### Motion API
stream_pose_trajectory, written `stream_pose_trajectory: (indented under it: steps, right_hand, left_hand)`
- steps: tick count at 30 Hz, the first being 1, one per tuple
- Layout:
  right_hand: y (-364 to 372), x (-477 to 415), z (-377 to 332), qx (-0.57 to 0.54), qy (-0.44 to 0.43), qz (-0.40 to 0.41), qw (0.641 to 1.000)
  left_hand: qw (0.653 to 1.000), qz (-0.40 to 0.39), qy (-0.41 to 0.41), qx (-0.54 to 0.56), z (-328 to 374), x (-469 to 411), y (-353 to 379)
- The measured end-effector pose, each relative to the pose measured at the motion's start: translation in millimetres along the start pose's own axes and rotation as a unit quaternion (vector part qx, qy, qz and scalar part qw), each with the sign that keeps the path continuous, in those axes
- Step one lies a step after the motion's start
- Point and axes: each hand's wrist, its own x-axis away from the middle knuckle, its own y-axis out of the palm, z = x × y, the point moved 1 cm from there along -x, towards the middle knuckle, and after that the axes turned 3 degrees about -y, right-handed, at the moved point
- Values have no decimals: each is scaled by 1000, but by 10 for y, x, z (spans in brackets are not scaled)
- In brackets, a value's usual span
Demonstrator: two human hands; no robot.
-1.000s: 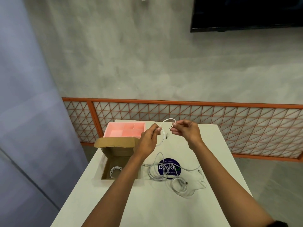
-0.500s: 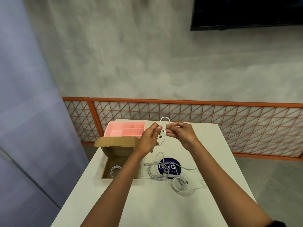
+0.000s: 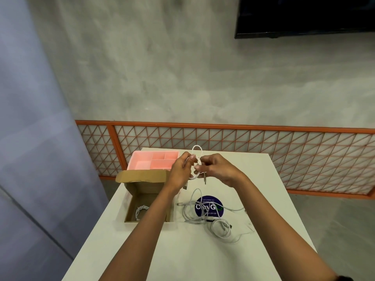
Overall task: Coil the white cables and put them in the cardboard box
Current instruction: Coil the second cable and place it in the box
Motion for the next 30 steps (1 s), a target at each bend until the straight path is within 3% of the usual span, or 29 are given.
stream_pose_trajectory:
  steps: [3,7,13,21,30]
  right_hand:
    - [-16,-9,-51,143,-25,100,984]
    - [-25,-16,-158,270,-104,137,947]
    - [12,29,-226,70,-122,121,983]
    - [-12,82,-309,-68,-143,163,974]
    - [-136,46,-280,-177,-102,211,956]
  left_hand:
    - [999,30,-11,-26,-63,-16,-13]
    - [996,59,-15,-65,-145,-47,-46]
    - [994,71,-14,-86,-121,-61,-43]
    - [996,69,3,-54,-20,-60,-21]
    - [997,-62,24,34,44,131,-39]
